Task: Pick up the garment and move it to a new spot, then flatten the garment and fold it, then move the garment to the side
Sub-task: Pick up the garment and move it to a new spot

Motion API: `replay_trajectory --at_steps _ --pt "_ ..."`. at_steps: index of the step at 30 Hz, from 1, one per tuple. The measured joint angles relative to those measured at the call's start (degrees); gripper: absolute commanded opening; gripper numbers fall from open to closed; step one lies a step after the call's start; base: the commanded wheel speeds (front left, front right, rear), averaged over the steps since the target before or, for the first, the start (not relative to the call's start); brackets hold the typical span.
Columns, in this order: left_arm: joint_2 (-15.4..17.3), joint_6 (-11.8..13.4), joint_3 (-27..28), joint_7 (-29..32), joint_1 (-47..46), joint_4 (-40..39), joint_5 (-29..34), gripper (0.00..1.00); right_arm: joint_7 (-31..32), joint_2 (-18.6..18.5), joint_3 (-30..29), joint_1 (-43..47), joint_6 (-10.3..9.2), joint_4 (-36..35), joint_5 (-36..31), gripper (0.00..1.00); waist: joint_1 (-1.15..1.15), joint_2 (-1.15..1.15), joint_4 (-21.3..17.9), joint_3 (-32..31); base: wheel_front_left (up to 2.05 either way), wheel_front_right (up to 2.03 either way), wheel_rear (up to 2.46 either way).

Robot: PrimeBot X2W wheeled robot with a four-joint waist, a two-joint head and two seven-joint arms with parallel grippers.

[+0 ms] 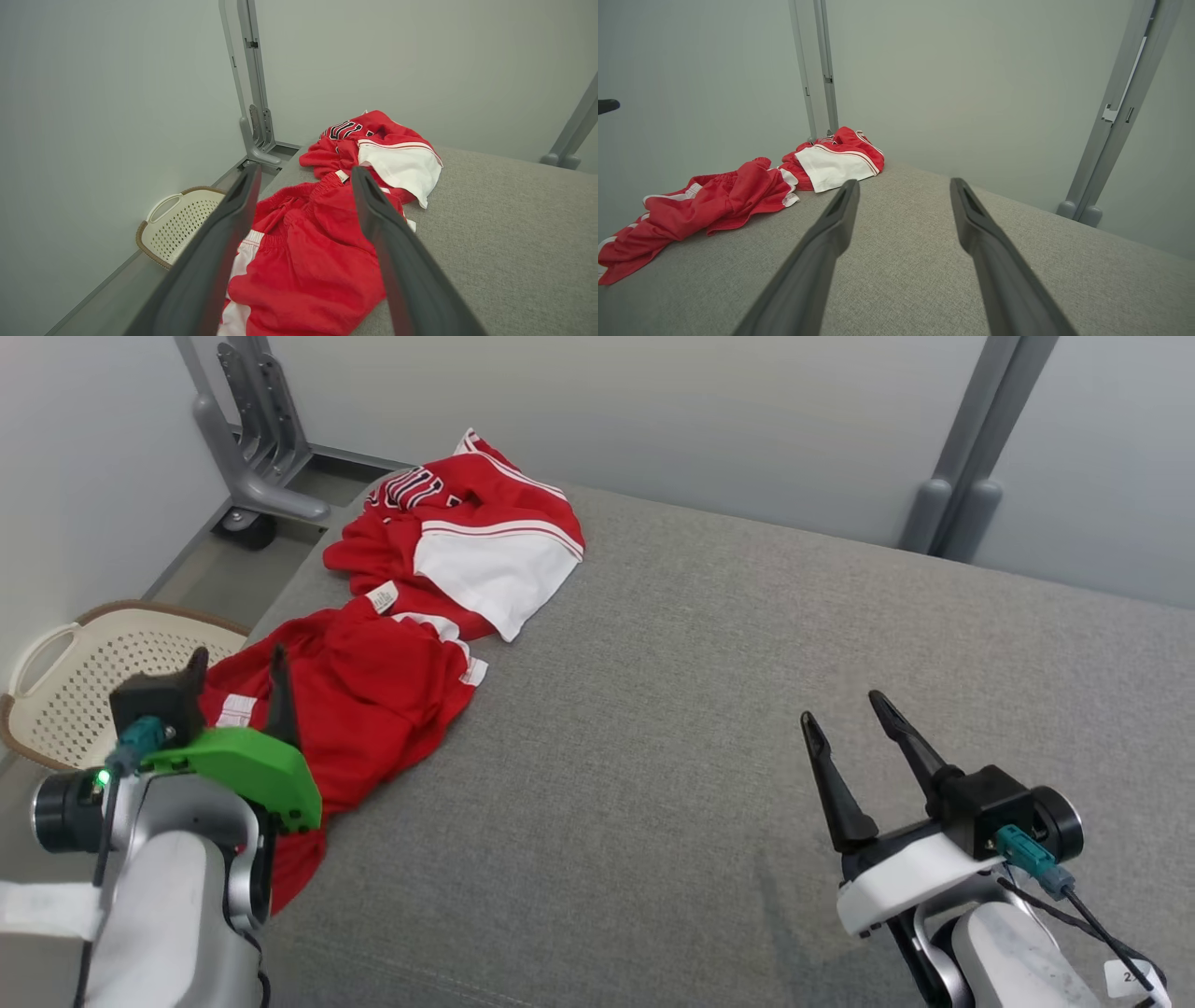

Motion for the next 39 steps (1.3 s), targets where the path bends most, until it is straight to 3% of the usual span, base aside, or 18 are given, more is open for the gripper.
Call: replay_trajectory --at_steps 15,31,39 --pt "-0.8 1.5 7.1 10.4 -12.4 12.6 -5.0 1.0 -0.1 -5.2 -1.9 -5.5 -0.01 -5.7 -3.1 1.0 0.0 0.0 -9.1 7.6 0.0 0.0 0.0" --pt "-2.4 2.6 8.7 11.4 -19.1 21.0 -5.1 1.0 0.0 -6.7 -3.1 -7.8 -0.01 -9.0 -3.1 1.0 0.01 0.0 -15.4 17.3 0.0 0.0 0.0" --pt "-0.7 2.6 10.7 10.8 -20.3 25.6 -2.5 1.0 0.1 -6.7 -2.5 -8.1 0.32 -9.3 -3.1 1.0 0.01 0.0 -16.5 19.7 0.0 0.0 0.0"
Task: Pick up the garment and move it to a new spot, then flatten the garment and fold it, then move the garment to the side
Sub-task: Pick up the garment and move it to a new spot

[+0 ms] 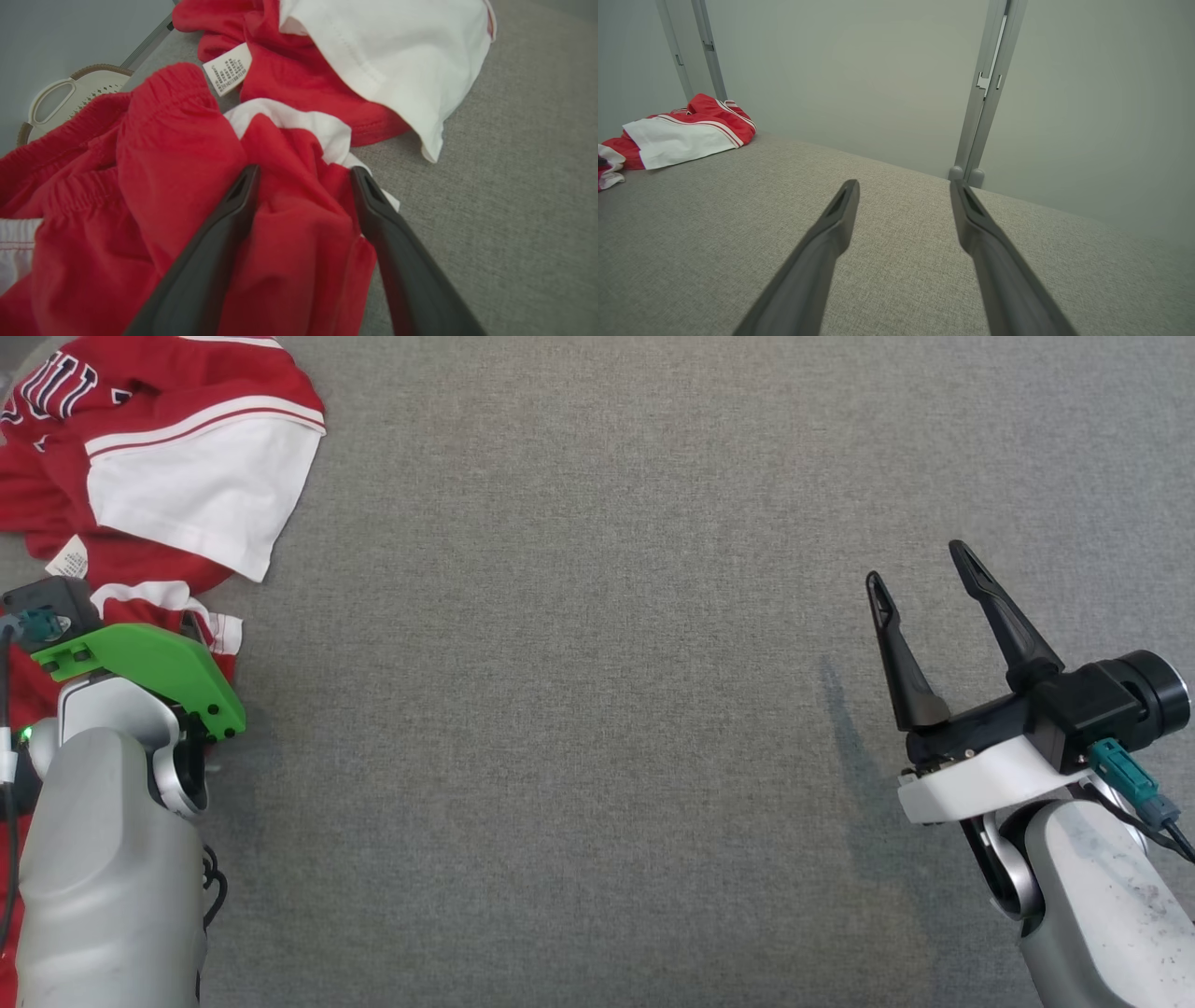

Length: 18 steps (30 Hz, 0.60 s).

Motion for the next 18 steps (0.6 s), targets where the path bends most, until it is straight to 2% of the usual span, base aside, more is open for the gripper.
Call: replay_trajectory --at_steps 11,12,13,14,18 --pt "0.1 0.2 4.0 -0.8 -2.9 5.6 4.2 1.0 0.2 -0.1 0.1 -0.7 0.48 -0.3 0.0 1.0 0.0 0.0 -0.6 1.6 0.0 0.0 0.0" --pt "0.1 0.2 4.2 -0.9 -3.1 5.9 4.4 0.87 0.2 -0.1 0.1 -0.7 0.48 -0.3 0.0 1.0 0.0 0.0 -0.6 1.7 0.0 0.0 0.0" --pt "0.1 0.2 4.2 -0.9 -3.1 5.9 4.4 0.25 0.2 -0.1 0.1 -0.7 0.48 -0.3 0.0 1.0 0.0 0.0 -0.6 1.7 0.0 0.0 0.0" --pt "0.1 0.2 4.5 -1.3 -3.2 6.1 4.6 0.0 0.2 -0.1 0.1 -0.7 0.48 -0.3 0.0 1.0 0.0 0.0 -0.5 1.7 0.0 0.0 0.0" --pt "-0.2 0.2 5.0 -2.6 -3.7 7.4 5.4 0.0 0.2 -0.1 0.0 -0.7 0.48 0.0 0.0 1.0 0.0 0.0 -0.4 1.6 0.0 0.0 0.0"
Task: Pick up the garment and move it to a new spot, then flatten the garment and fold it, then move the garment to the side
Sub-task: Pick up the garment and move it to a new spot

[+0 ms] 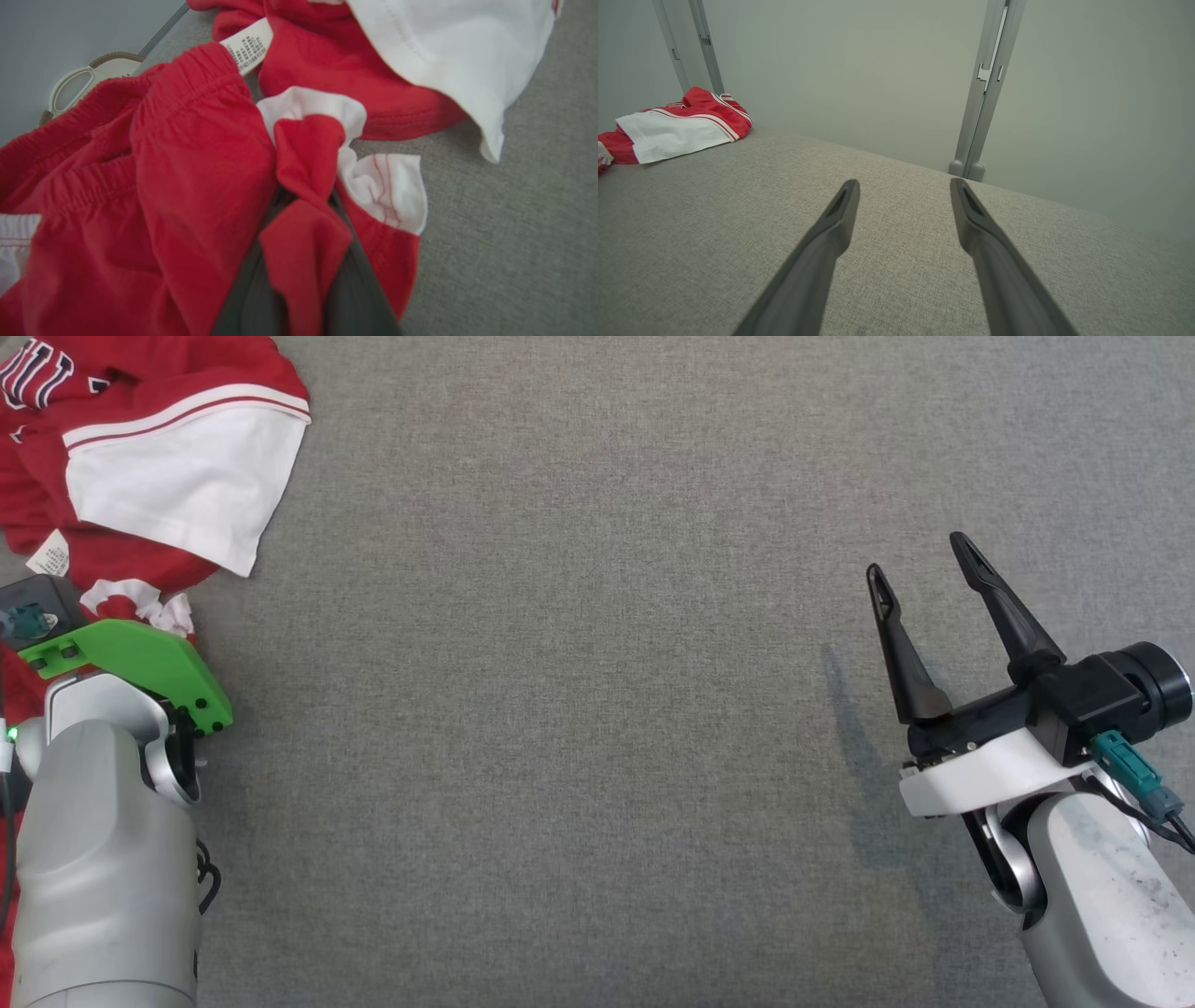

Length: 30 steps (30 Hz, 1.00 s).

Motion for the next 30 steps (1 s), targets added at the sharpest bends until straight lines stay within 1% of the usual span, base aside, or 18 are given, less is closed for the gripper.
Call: replay_trajectory --at_steps 9,13,18,21,25,30 --pt "-2.2 0.0 -2.4 -5.4 -0.9 0.0 0.1 0.0 0.0 0.3 -0.6 -0.1 -0.18 1.2 0.4 1.0 0.0 0.0 1.1 -2.3 0.0 0.0 0.0" --pt "-2.5 -0.4 -3.7 -8.6 -1.0 -0.7 0.1 0.0 -0.1 0.8 -0.9 -0.1 -0.58 2.3 0.7 1.0 0.0 0.0 1.7 -3.9 0.0 0.0 0.0" --pt "-3.0 -2.9 -5.5 -12.4 -1.1 -2.4 0.0 0.0 -0.1 2.0 -0.9 -0.1 -0.6 3.5 1.2 1.0 0.0 0.0 2.2 -6.5 0.0 0.0 0.0" --pt "-3.4 -5.1 -7.4 -14.3 -1.1 -3.6 -0.1 0.0 -0.2 2.4 -1.0 0.0 -1.03 4.5 1.7 1.0 0.0 0.0 2.2 -8.2 0.0 0.0 0.0" --pt "-3.7 -8.1 -10.5 -15.7 -1.0 -5.0 -0.1 0.0 -0.3 3.6 -0.8 0.1 -1.09 5.6 1.9 1.0 0.0 0.0 1.9 -10.6 0.0 0.0 0.0" --pt "-3.7 -11.9 -13.6 -16.3 -0.8 -7.5 -1.7 0.0 -0.3 3.8 -0.7 0.8 -1.18 6.2 2.3 1.0 0.0 0.0 0.2 -13.3 0.0 0.0 0.0"
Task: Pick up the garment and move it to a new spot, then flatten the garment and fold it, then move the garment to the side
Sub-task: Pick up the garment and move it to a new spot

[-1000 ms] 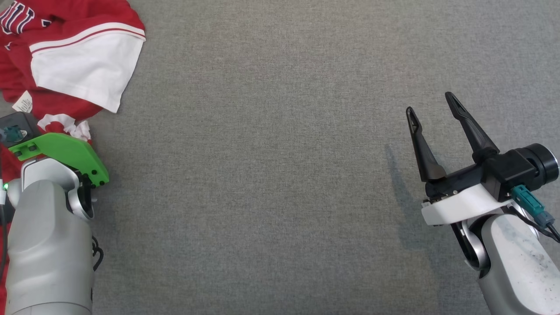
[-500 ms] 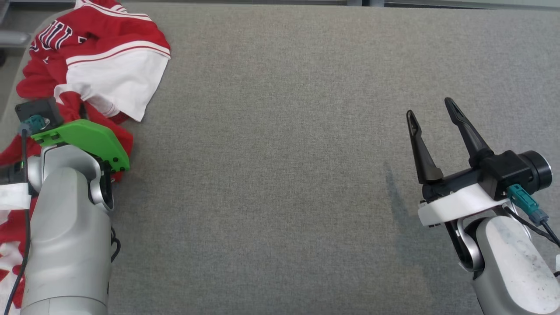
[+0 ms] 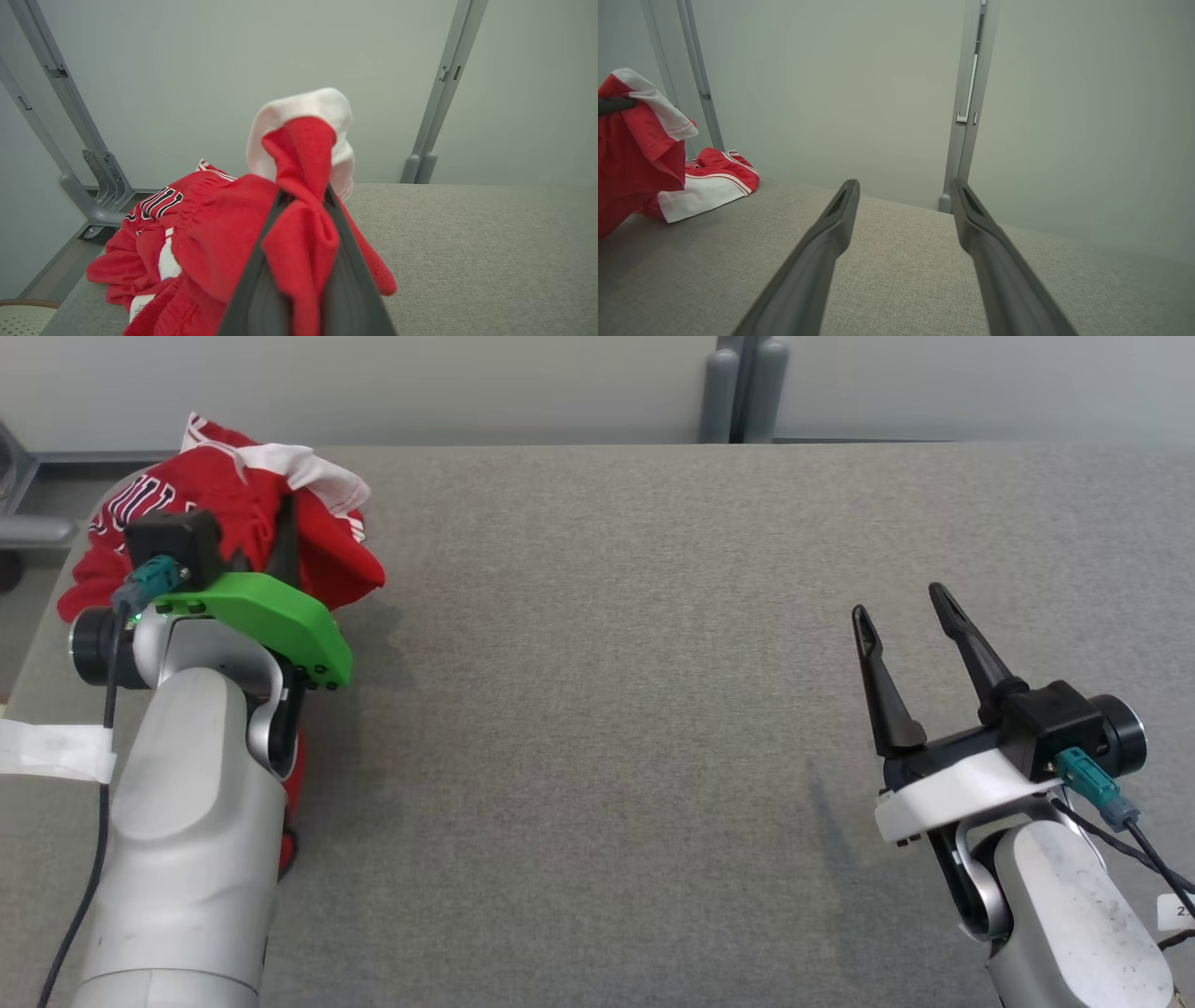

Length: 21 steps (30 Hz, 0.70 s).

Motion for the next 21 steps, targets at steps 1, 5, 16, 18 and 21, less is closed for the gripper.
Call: replay_trajectory --at_steps 1,5,16,18,21 --pt "0.0 -0.7 -1.0 0.0 0.1 -0.3 -1.1 0.0 0.0 0.0 0.0 0.4 0.0 0.2 0.0 1.0 0.0 0.0 -0.5 -0.4 0.0 0.0 0.0" --pt "0.0 -1.8 -6.8 0.6 2.0 -2.4 -8.8 0.0 0.0 0.0 0.0 1.8 -0.43 0.5 0.0 1.0 0.0 0.0 -3.2 -1.9 0.0 0.0 0.0" --pt "0.3 -1.8 -20.2 2.1 3.9 -13.6 -21.0 0.0 0.0 0.1 0.5 3.3 -0.73 0.3 0.6 1.0 0.0 0.0 -11.9 -4.2 0.0 0.0 0.0" --pt "0.3 -1.7 -22.0 2.1 3.8 -16.3 -22.2 0.0 0.0 0.3 1.2 3.5 -0.2 0.3 0.6 1.0 0.0 0.0 -13.6 -4.4 0.0 0.0 0.0" --pt "0.3 0.5 -25.3 2.1 3.7 -20.9 -23.7 0.0 0.0 0.8 2.0 3.6 0.29 0.2 0.6 1.0 0.0 0.0 -16.8 -4.7 0.0 0.0 0.0"
